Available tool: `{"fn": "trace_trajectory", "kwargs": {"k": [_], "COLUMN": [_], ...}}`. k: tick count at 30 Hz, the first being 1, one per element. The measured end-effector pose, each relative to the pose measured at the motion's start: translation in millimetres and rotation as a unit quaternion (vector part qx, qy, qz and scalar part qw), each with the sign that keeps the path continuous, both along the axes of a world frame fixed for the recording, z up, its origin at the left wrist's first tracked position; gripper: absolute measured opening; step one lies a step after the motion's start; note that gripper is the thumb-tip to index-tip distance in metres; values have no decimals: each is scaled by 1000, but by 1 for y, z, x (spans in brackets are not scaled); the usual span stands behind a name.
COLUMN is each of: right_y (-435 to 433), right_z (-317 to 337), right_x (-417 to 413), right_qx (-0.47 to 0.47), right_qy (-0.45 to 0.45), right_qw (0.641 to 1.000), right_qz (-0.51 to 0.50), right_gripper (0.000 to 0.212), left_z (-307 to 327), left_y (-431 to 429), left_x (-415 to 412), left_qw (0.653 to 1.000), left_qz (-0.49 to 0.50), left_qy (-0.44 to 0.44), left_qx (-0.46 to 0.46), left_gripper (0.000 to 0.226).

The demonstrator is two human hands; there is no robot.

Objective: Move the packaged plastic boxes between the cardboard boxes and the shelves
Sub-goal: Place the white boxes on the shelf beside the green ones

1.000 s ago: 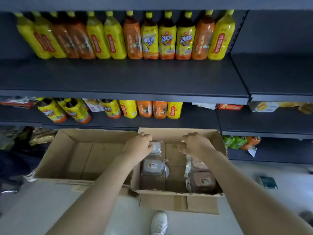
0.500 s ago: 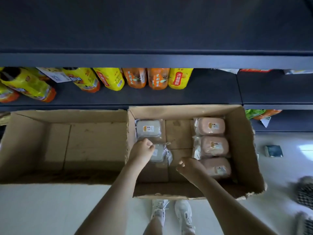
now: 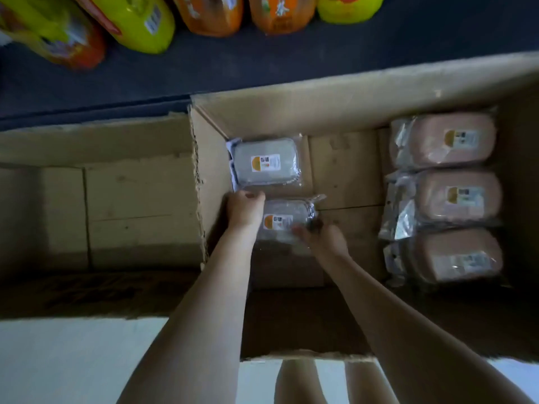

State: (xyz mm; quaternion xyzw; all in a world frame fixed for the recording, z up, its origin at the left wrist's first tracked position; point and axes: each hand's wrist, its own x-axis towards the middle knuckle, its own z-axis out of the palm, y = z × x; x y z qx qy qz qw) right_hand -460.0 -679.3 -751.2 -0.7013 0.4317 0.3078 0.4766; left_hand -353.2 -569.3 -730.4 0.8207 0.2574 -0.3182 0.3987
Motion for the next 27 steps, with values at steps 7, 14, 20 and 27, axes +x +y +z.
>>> {"fn": "trace_trajectory", "kwargs": {"k": [7,14,20,27], "right_y": [2,-41,-79,-93], "right_z": [-6,8,16,20], "right_x": [0,-24,-36,-23], "right_qx": [37,3,-12,-71], "right_qy": [8,1,-3,-79], "right_qw": [998,994,988,981], "right_qz": [-55,-112,-157,-163], "right_gripper": [35,31,41,49], "left_z": [-9,-16,-16,-23], "left_y": [0,-6,-28,-39], "left_x": [1,8,27,27], "left_qw": [999,994,958,893], "left_qz": [33,104,265,398], "left_qy": [13,35,39,53], "left_qx": [-18,-21,-105,-206], "left_gripper": [32,30,60,67]}}
